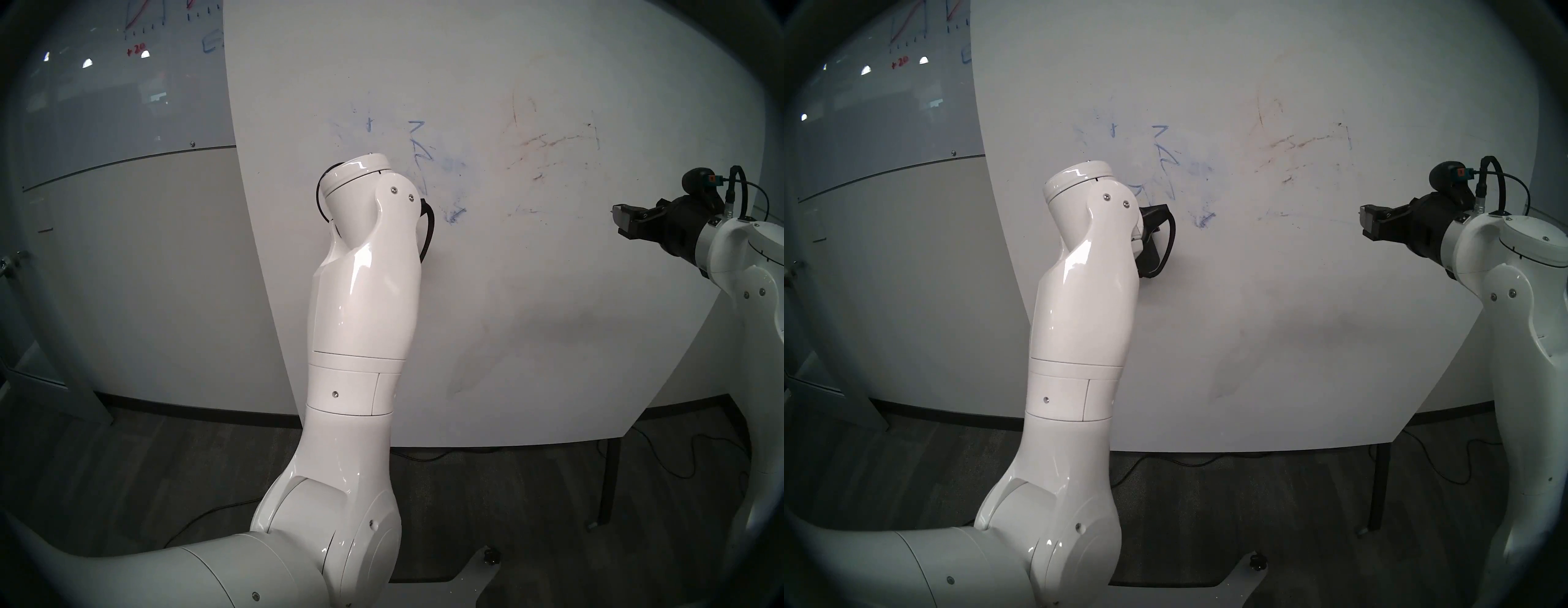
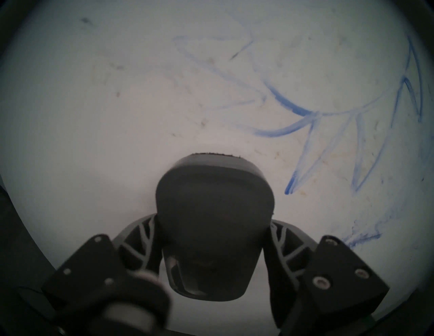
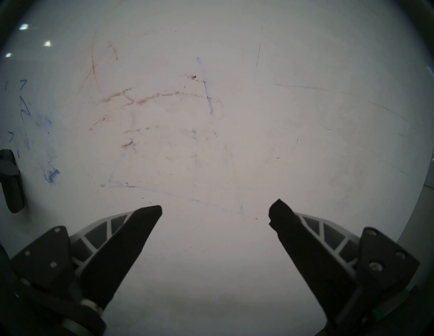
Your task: Erase all marks on the whiteboard with the eraser
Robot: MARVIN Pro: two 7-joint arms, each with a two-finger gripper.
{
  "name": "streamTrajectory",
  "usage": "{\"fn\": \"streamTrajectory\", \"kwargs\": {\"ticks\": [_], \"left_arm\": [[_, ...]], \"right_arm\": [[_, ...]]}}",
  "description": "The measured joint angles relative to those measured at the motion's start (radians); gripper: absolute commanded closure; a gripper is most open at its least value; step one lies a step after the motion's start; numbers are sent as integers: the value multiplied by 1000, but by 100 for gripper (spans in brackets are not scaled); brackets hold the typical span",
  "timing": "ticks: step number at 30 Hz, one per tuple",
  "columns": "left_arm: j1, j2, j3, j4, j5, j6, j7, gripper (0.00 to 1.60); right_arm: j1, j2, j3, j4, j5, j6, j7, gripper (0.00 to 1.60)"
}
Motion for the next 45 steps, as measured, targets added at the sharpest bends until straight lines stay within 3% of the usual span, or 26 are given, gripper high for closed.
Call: {"fn": "streamTrajectory", "kwargs": {"ticks": [31,45], "left_arm": [[-43,-5,59,6,99,0,-7,160],[-112,-8,67,-2,107,-2,-12,160]], "right_arm": [[0,0,0,0,1,0,-1,0],[0,0,0,0,1,0,-1,0]]}}
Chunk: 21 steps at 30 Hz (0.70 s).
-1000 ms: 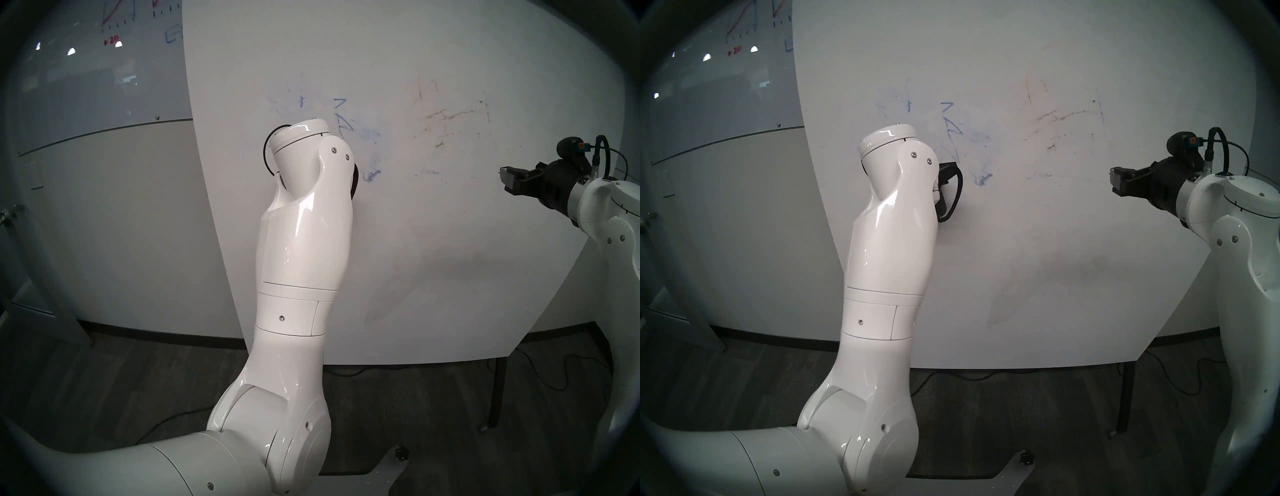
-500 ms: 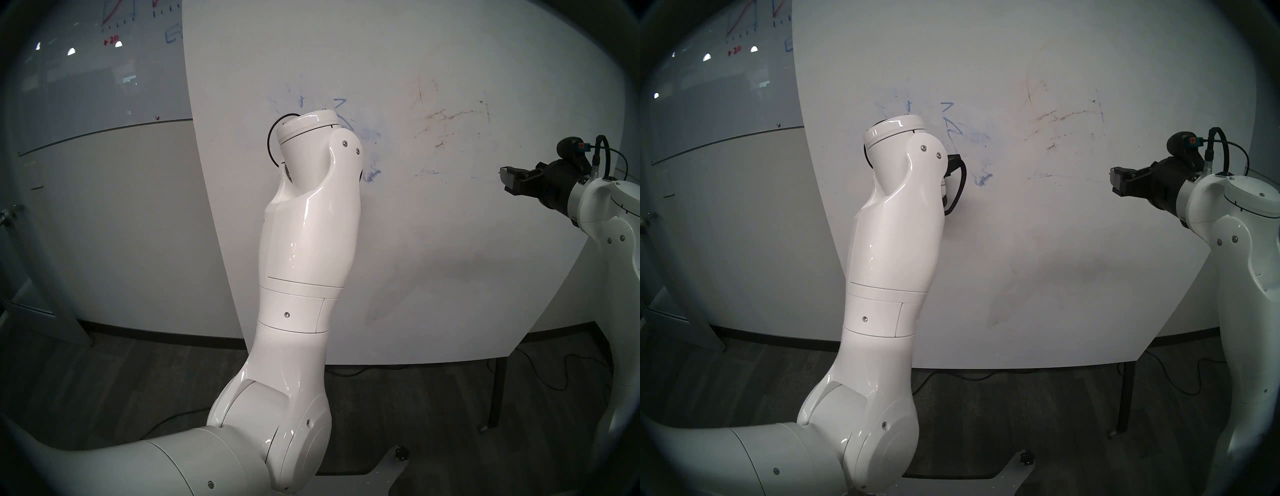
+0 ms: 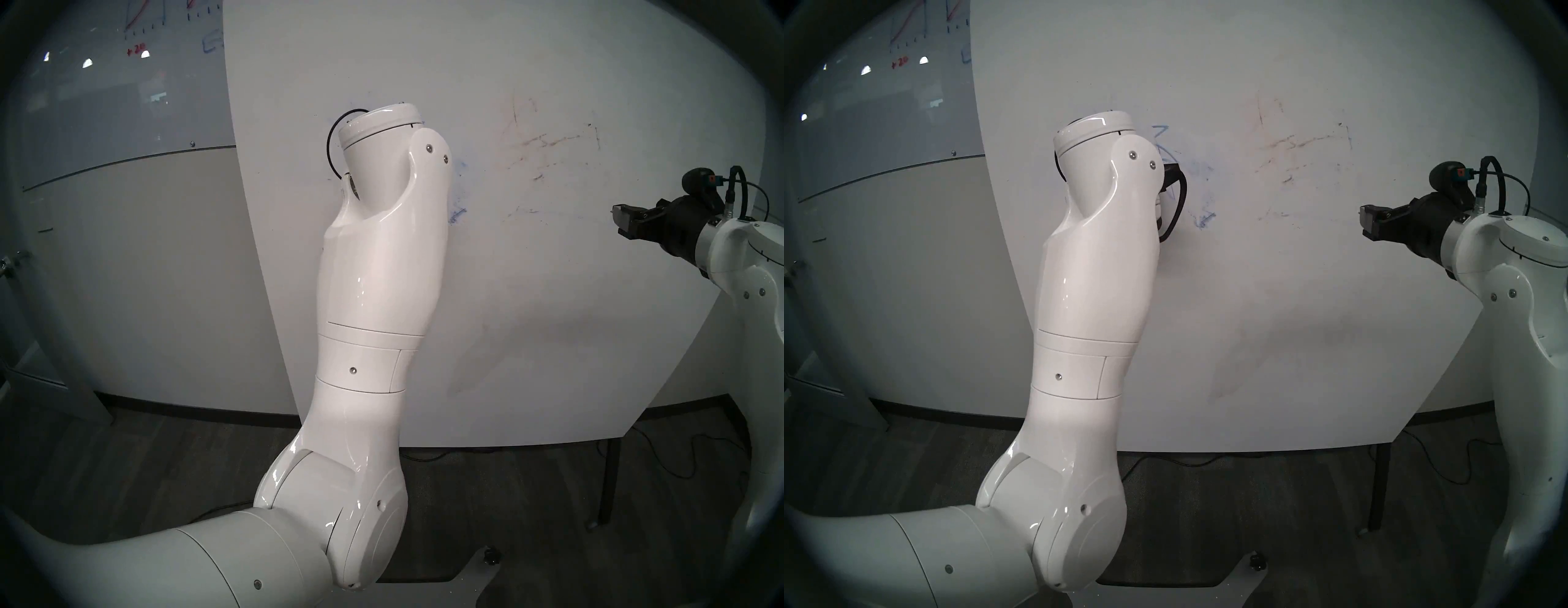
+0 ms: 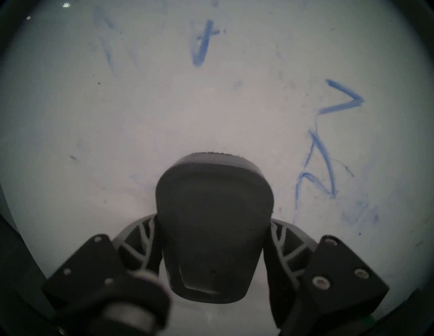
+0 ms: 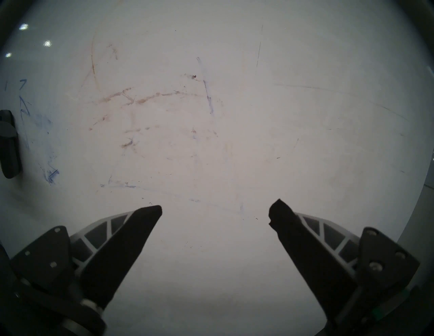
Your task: Erase all marks on the whiteboard with the eraser
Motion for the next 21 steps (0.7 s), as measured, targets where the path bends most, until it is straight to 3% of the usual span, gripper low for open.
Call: {"fn": "streamTrajectory", "kwargs": {"ticks": [21], "left_arm": [[-90,-6,-14,44,2,2,1,160]], "right_arm": [[0,0,0,0,0,0,0,0]]}}
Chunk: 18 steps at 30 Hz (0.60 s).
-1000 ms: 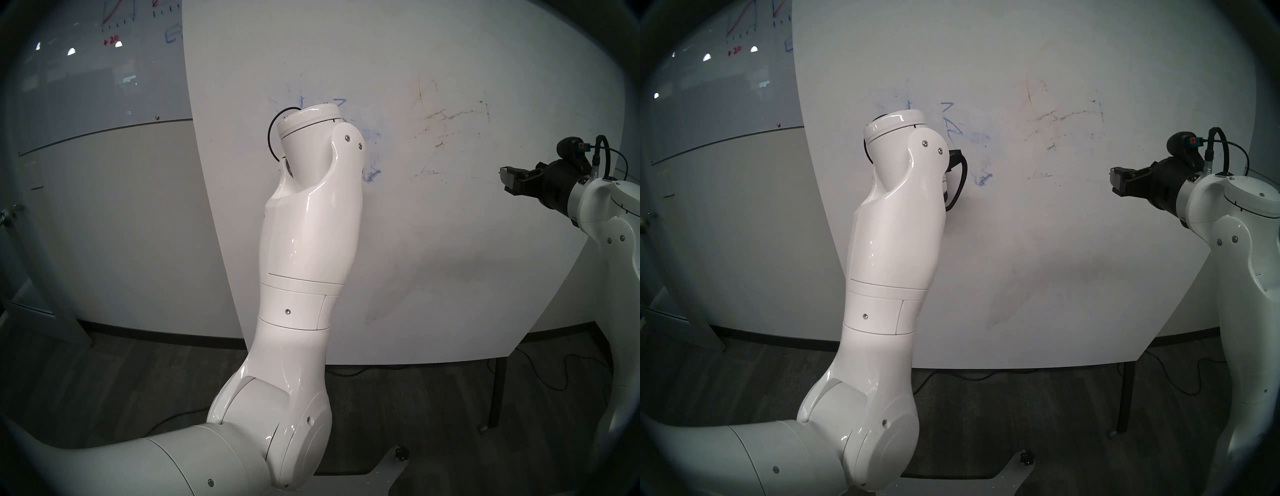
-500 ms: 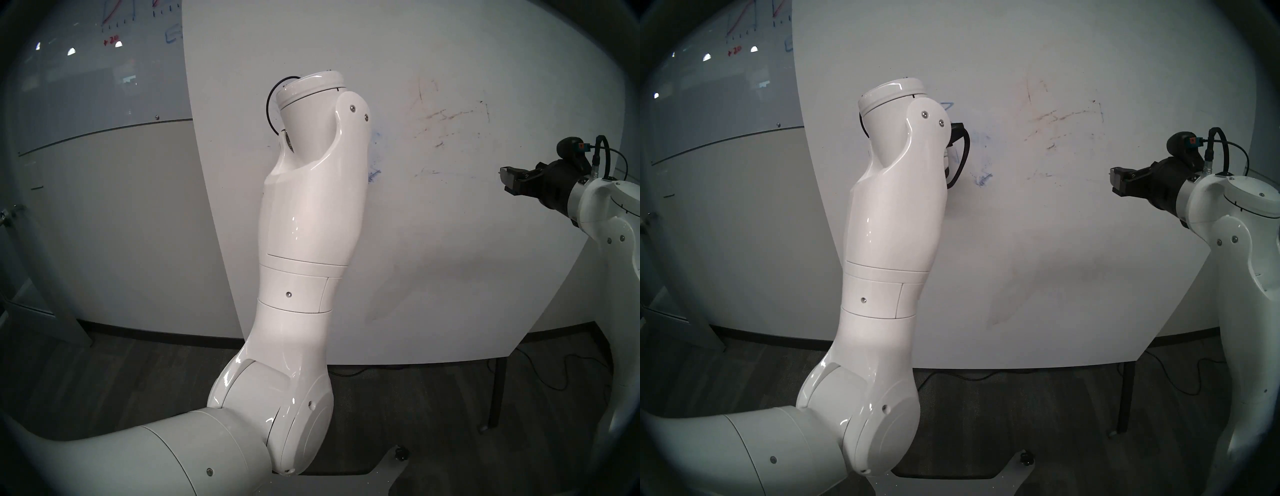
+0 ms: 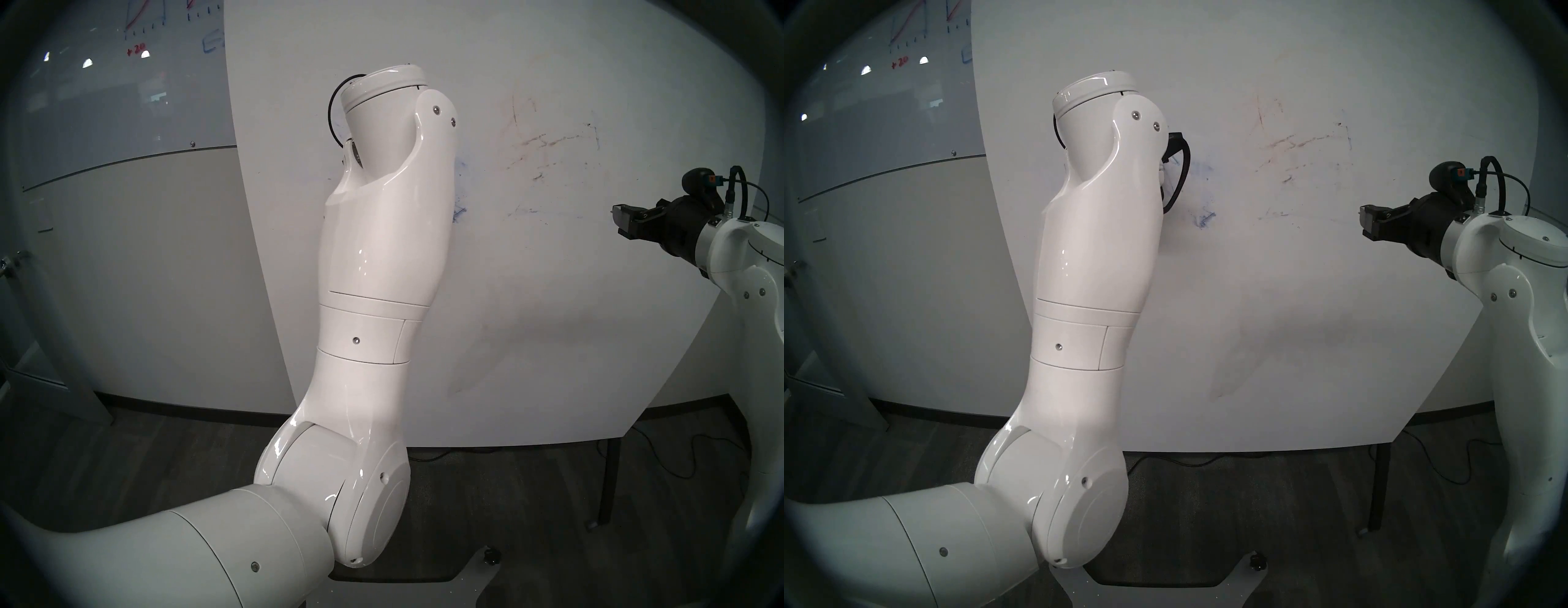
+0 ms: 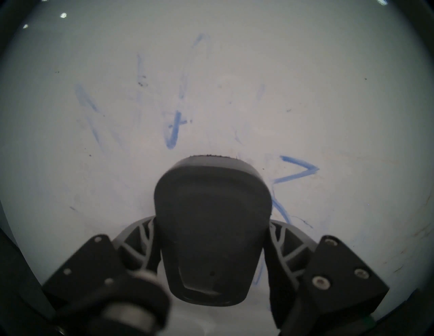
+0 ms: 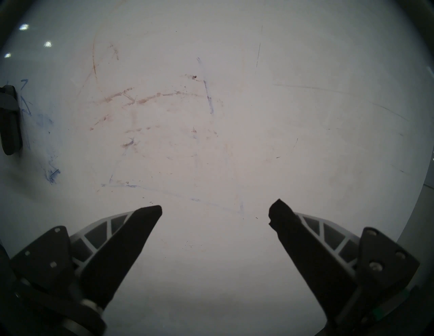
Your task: Erase all marks on the whiteboard with the eraser
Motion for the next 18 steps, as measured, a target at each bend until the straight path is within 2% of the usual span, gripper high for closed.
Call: {"fn": "streamTrajectory", "kwargs": {"ticks": [18], "left_arm": [[-42,4,26,2,-11,-1,-1,160]], "right_arm": [[0,0,0,0,0,0,0,0]]}}
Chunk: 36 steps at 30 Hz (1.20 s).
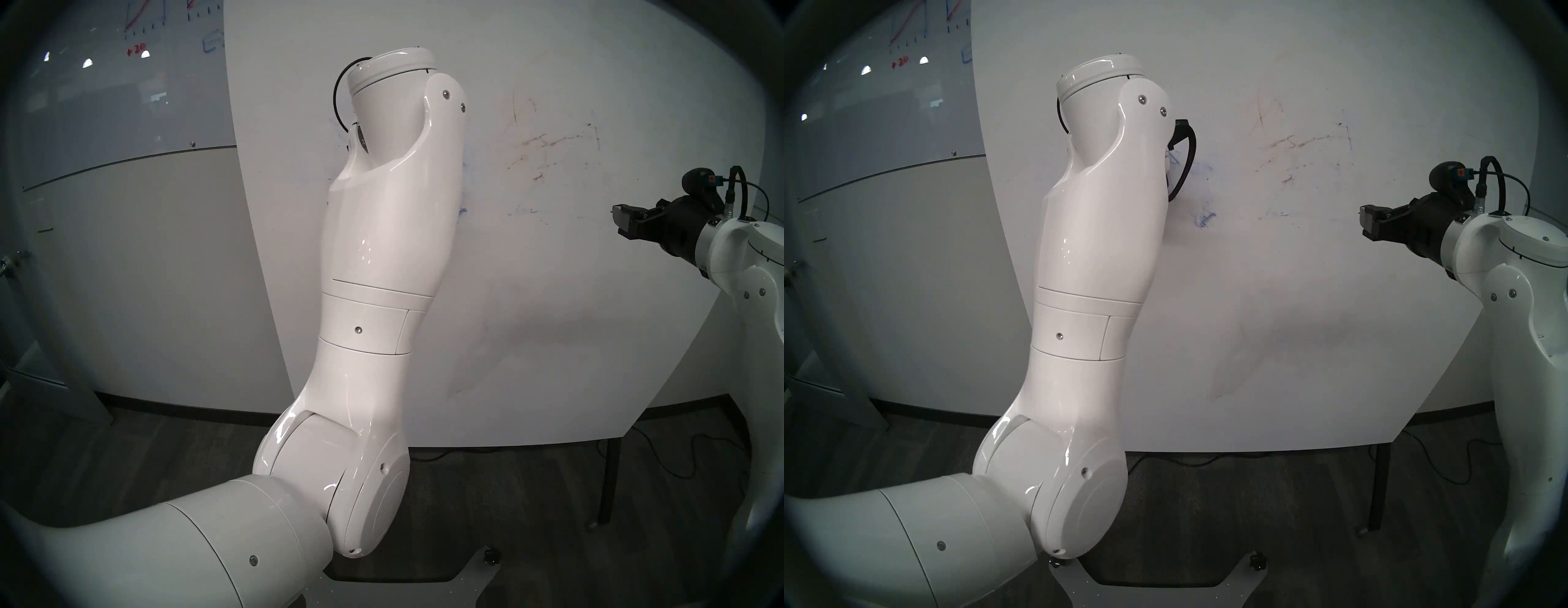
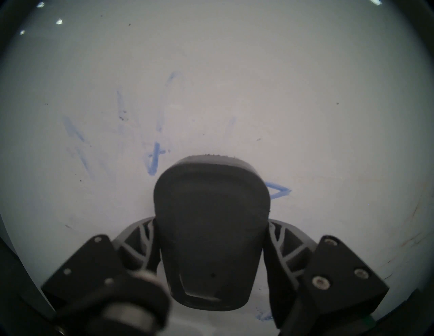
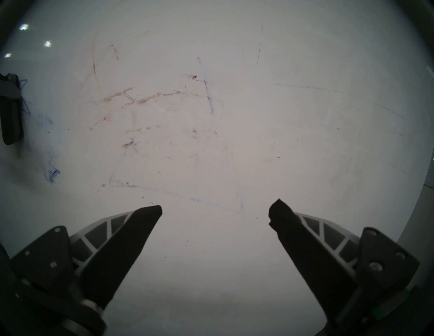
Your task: Erase all marks on the whiteboard with the eraser
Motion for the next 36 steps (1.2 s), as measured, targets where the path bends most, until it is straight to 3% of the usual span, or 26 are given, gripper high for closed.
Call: {"fn": "streamTrajectory", "kwargs": {"ticks": [10,25,36], "left_arm": [[-57,-1,4,8,-14,-2,-4,160],[-168,-6,-34,122,-60,-1,19,160],[-158,-2,-30,113,-96,-3,24,160]], "right_arm": [[0,0,0,0,0,0,0,0],[0,0,0,0,0,0,0,0],[0,0,0,0,0,0,0,0]]}}
